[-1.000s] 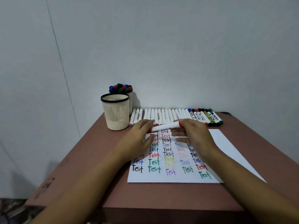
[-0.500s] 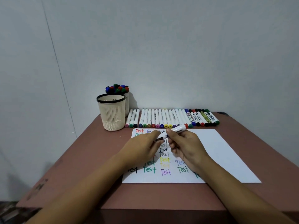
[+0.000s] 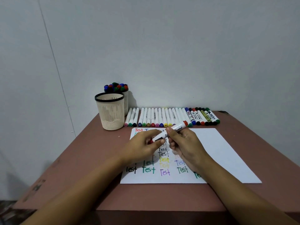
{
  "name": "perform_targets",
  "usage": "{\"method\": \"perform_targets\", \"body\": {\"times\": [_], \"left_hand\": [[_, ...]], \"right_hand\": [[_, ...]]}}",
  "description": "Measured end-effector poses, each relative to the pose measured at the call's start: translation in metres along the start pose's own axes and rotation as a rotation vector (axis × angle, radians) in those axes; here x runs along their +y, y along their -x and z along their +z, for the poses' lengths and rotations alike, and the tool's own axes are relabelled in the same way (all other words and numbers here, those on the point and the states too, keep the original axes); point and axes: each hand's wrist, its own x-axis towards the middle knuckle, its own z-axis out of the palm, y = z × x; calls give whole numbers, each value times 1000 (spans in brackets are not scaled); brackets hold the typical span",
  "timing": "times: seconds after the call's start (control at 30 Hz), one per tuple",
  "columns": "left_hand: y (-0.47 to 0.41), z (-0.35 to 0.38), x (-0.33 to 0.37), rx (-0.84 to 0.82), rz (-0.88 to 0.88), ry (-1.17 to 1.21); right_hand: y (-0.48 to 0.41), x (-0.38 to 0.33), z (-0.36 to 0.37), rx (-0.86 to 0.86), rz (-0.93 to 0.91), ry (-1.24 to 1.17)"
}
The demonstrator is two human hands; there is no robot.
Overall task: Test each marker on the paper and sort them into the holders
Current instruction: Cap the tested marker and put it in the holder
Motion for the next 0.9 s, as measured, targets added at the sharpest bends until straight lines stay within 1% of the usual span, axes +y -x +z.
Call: {"method": "perform_targets", "body": {"times": [0.1, 0.13, 0.23, 0.3, 0.4, 0.47, 0.5, 0.57, 0.63, 0.73, 0.83, 0.9], "left_hand": [[0, -3, -2, -3, -24, 114], [0, -4, -3, 9, -32, 113], [-2, -8, -1, 60, -65, -15], [-1, -9, 1, 85, -118, -41], [-1, -14, 0, 200, -191, -1], [-3, -16, -9, 294, -241, 88], [-4, -17, -12, 326, -269, 139], [-5, -19, -16, 346, -317, 194], [-4, -20, -17, 337, -335, 161], [-2, -20, -21, 303, -350, 15], [-1, -20, -27, 265, -286, -209], [0, -22, -28, 263, -260, -255]], "right_hand": [[0, -1, -1, 5, -19, -9], [0, -1, -1, 11, -29, -8], [-1, -5, 1, 73, -49, -34], [-1, -9, 2, 136, -22, -188], [-2, -15, -3, 226, 57, -502], [-2, -17, -8, 241, 76, -608], [-2, -16, -9, 245, 80, -620], [-1, -16, -12, 257, 80, -574], [-1, -15, -14, 291, 67, -479], [4, -15, -17, 357, 43, -365], [11, -19, -23, 350, 43, -323], [16, -25, -33, 334, 52, -238]]}}
